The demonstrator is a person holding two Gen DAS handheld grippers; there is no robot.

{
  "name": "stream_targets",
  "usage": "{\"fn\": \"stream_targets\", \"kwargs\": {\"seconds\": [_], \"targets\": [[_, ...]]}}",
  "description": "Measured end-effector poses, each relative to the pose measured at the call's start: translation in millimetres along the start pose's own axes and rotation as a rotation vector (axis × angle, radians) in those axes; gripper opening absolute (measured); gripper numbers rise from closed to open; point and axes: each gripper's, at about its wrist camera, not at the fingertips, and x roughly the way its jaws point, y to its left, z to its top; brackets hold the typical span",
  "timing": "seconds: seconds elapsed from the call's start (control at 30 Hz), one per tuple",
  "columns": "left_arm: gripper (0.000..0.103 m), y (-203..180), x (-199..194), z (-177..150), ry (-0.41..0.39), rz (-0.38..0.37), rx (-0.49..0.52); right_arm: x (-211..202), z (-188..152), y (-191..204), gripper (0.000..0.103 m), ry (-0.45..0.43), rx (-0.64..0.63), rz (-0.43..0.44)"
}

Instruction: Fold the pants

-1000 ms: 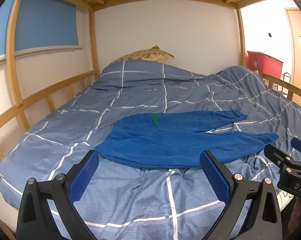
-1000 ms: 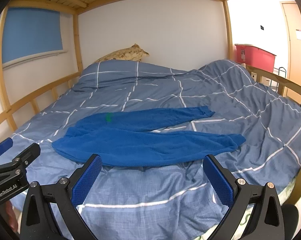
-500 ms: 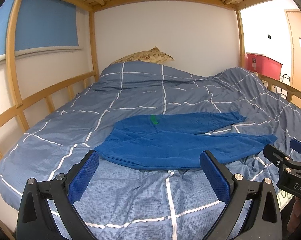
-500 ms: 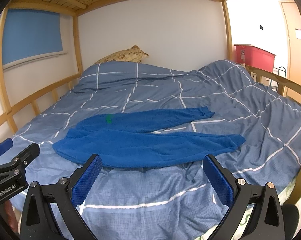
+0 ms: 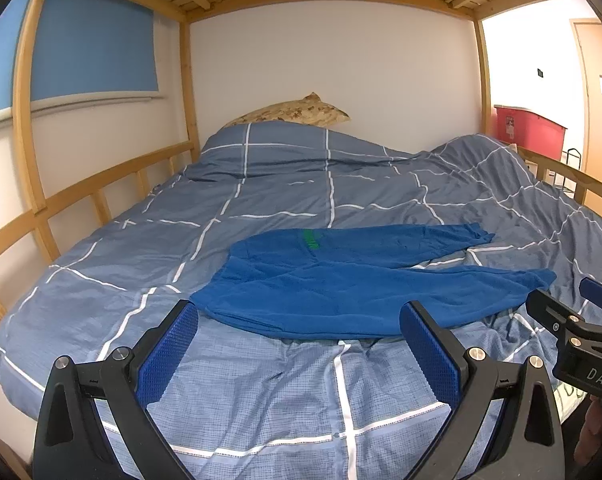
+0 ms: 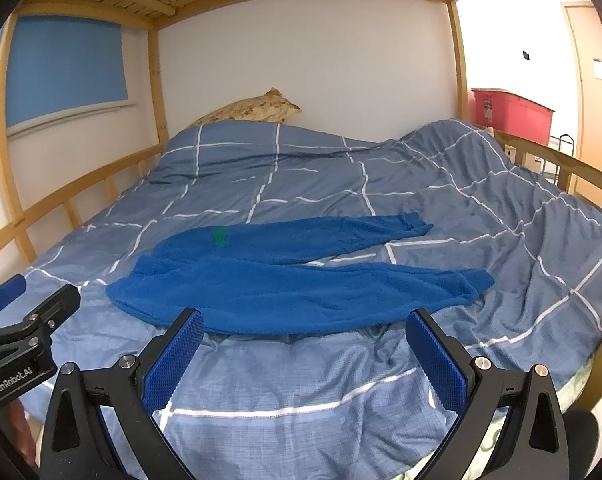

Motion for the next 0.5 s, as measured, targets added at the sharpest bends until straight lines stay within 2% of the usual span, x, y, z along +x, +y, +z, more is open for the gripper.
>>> {"fn": "stream_targets", "kwargs": {"seconds": [0.5], "targets": [[0.103, 1.6, 0.6, 0.1, 0.001, -0.002, -0.003, 3.5, -6.0, 2.6, 0.103, -0.002, -0.007, 0.002]]}}
